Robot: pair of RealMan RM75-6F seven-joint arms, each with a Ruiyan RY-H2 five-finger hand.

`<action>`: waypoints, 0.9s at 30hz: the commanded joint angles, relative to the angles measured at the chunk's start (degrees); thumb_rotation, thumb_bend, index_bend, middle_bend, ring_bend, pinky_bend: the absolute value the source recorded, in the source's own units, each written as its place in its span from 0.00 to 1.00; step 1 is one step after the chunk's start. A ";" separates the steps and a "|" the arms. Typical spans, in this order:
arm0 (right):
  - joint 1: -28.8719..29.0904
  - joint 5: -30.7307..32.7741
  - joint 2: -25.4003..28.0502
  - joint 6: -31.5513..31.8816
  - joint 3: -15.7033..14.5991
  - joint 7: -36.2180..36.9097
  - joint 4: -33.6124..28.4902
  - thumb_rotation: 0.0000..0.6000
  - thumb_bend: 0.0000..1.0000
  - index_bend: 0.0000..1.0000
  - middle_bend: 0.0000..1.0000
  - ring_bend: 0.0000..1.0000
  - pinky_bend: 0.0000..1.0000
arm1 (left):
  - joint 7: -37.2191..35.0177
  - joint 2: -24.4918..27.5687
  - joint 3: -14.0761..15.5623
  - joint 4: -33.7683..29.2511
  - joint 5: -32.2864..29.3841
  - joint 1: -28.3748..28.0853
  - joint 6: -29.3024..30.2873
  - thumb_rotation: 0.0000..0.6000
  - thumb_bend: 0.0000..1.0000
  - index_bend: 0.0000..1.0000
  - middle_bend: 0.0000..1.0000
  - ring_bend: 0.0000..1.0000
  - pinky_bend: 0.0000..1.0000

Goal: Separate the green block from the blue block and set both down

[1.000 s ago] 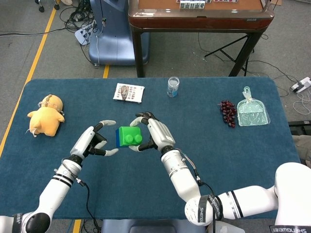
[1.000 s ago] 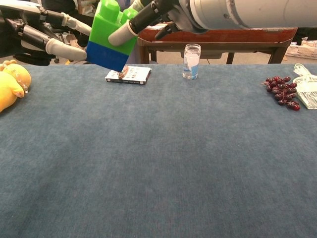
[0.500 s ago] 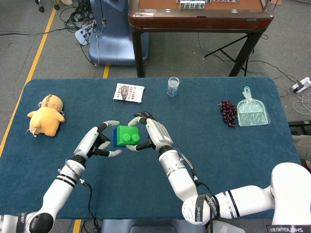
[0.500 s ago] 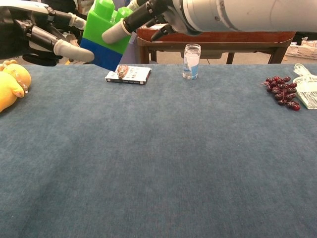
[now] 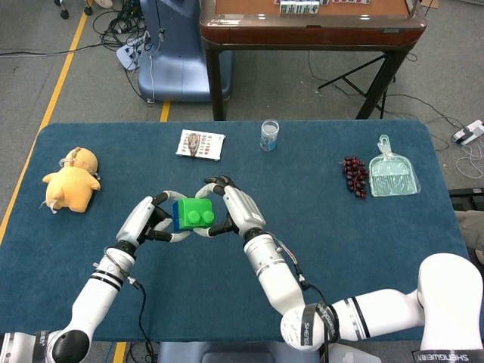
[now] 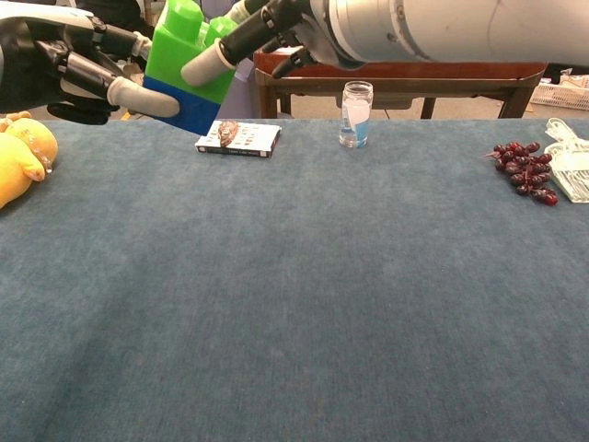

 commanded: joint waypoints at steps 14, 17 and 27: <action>-0.31 0.27 -0.23 -0.62 -0.01 0.37 0.27 1.00 0.16 0.55 0.15 0.00 0.08 | -2.05 -1.26 -0.33 0.43 1.28 1.25 0.62 1.00 0.03 0.73 1.00 1.00 1.00; -0.47 0.33 -0.14 -0.81 0.10 0.60 0.23 1.00 0.16 0.55 0.15 0.00 0.08 | -1.89 -1.66 -0.13 0.62 1.38 1.42 0.90 1.00 0.06 0.77 1.00 1.00 1.00; -1.16 0.32 0.35 -1.34 0.11 1.33 -0.17 1.00 0.16 0.55 0.15 0.00 0.08 | -1.74 -3.20 0.12 1.34 1.97 2.21 2.37 1.00 0.13 0.86 1.00 1.00 1.00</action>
